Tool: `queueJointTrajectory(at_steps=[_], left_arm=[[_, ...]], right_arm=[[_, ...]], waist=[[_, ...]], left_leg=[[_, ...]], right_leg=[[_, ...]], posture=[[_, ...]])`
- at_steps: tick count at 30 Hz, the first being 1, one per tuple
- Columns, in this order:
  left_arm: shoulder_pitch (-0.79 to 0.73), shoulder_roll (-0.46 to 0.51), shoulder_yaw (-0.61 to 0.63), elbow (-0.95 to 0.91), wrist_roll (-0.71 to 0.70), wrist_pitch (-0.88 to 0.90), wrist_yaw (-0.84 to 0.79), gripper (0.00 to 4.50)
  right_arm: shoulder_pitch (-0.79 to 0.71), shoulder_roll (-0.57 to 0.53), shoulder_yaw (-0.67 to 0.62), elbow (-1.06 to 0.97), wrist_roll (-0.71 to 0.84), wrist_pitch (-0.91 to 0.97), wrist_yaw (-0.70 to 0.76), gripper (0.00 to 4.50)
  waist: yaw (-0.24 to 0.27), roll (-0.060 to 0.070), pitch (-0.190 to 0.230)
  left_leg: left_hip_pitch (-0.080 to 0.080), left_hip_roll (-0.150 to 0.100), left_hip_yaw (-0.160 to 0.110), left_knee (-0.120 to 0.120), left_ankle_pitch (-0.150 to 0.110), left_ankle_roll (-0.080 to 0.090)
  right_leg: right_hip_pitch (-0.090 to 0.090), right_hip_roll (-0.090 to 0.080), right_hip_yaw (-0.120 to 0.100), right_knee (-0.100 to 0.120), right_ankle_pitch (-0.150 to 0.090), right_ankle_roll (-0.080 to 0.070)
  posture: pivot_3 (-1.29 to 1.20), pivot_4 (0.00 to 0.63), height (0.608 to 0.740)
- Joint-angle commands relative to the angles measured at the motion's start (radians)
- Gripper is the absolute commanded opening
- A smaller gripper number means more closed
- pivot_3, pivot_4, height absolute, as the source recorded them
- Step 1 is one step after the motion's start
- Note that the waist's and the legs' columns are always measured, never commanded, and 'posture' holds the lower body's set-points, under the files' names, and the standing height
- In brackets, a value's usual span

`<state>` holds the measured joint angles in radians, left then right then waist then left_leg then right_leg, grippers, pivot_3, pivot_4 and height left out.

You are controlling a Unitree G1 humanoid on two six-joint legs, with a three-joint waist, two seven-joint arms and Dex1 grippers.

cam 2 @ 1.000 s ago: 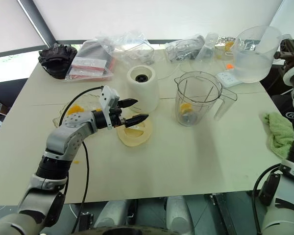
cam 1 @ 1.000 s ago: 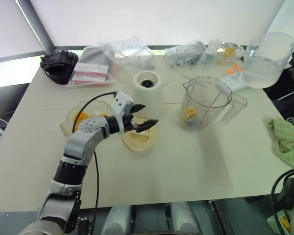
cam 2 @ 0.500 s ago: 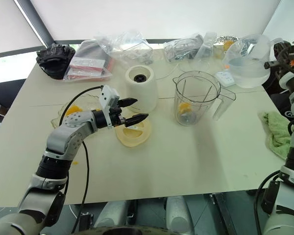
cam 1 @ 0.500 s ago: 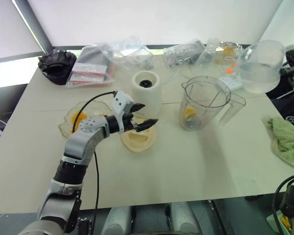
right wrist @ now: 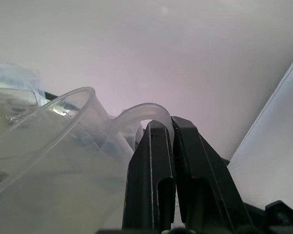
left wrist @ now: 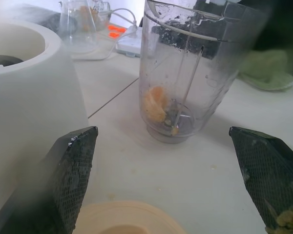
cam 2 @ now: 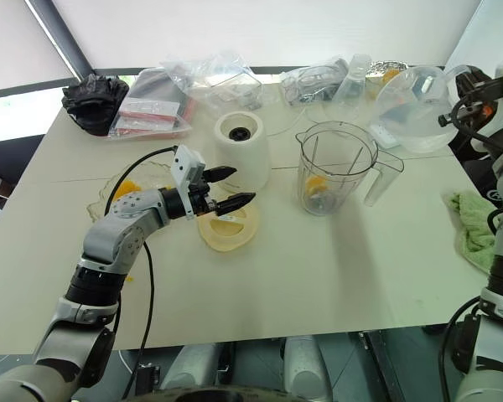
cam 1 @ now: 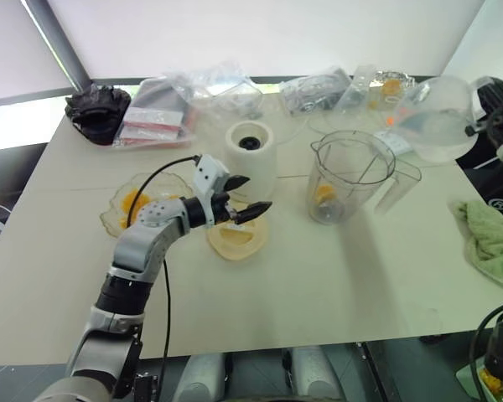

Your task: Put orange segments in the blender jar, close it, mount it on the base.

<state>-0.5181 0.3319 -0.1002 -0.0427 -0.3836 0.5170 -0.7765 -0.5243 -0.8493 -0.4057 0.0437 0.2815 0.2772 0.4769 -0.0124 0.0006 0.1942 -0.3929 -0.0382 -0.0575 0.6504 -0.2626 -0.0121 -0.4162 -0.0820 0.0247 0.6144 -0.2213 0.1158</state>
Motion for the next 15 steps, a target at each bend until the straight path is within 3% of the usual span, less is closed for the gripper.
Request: queueJointTrajectory(at_steps=[1,15], left_arm=[[-0.015,-0.001,0.024,-0.025,-0.015,-0.021,0.001,4.50],[-0.016,-0.004,0.022,-0.019,-0.013,-0.026,-0.001,4.50]], right_arm=[[-0.008,-0.038,-0.010,-0.068,-0.022,-0.068,0.022,0.06],[-0.002,-0.045,0.005,-0.071,-0.069,-0.116,0.044,0.06]], waist=[[0.000,0.000,0.000],[0.000,0.000,0.000]], left_leg=[[0.000,0.000,0.000,0.000,0.000,0.000],[0.000,0.000,0.000,0.000,0.000,0.000]], right_leg=[[0.000,0.000,0.000,0.000,0.000,0.000],[0.000,0.000,0.000,0.000,0.000,0.000]], posture=[[0.00,0.150,0.740],[0.00,0.150,0.740]])
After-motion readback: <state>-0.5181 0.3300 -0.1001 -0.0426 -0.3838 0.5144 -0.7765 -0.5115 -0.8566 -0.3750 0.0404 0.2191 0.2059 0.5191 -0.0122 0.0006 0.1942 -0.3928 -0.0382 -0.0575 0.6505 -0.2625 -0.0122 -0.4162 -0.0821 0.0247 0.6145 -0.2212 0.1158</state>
